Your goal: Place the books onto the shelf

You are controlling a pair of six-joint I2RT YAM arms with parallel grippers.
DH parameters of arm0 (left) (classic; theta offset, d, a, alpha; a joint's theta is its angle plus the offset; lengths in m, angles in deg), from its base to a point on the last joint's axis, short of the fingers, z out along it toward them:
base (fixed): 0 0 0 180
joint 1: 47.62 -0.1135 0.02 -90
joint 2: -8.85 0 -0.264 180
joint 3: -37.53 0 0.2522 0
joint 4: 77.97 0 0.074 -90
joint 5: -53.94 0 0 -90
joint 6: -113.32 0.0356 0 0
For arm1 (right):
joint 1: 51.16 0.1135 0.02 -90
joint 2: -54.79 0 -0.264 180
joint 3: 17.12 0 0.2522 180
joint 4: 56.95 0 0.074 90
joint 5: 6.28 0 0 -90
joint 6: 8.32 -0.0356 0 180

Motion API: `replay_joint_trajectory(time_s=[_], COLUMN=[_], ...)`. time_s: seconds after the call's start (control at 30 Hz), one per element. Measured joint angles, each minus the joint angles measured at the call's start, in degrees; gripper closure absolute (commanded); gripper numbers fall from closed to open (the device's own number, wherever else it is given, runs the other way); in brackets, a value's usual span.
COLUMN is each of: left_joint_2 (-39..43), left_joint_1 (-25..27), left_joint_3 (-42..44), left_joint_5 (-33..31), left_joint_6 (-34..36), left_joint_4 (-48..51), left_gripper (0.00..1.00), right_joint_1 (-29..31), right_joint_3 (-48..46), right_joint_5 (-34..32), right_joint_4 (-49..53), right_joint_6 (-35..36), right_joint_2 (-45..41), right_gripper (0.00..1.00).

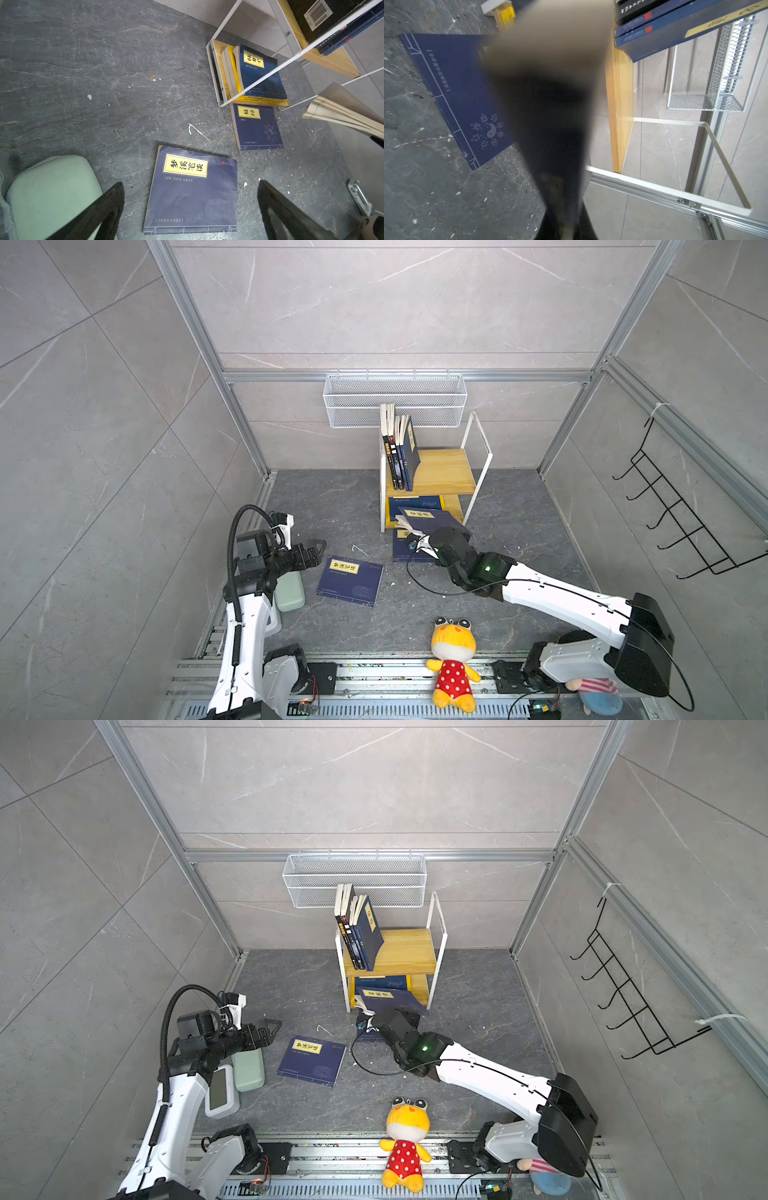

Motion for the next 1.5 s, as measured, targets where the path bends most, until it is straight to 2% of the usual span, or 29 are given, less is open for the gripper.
replay_joint_trajectory(time_s=[0.3, 0.73, 1.13, 1.5], left_joint_2=[0.07, -0.17, -1.16, -1.18], left_joint_1=[0.0, 0.0, 0.0, 0.0], left_joint_3=[-0.04, -0.04, -0.04, 0.0], left_joint_5=[-1.84, -2.03, -2.03, -1.92], left_joint_6=[1.75, 1.9, 1.9, 1.88], left_joint_4=[0.09, -0.11, -0.42, -0.79], left_gripper=[0.0, 0.0, 0.0, 0.0], right_joint_1=[-2.08, -4.09, -4.98, -4.98], right_joint_3=[4.24, 6.71, 6.71, 6.54], right_joint_5=[-3.87, -4.07, -4.07, -2.62], right_joint_4=[-3.45, -12.11, -19.8, -14.88], right_joint_6=[4.04, 6.19, 7.67, 4.31], right_joint_2=[7.48, 16.26, 19.69, 21.73], right_gripper=[1.0, 1.0, 1.0, 1.0])
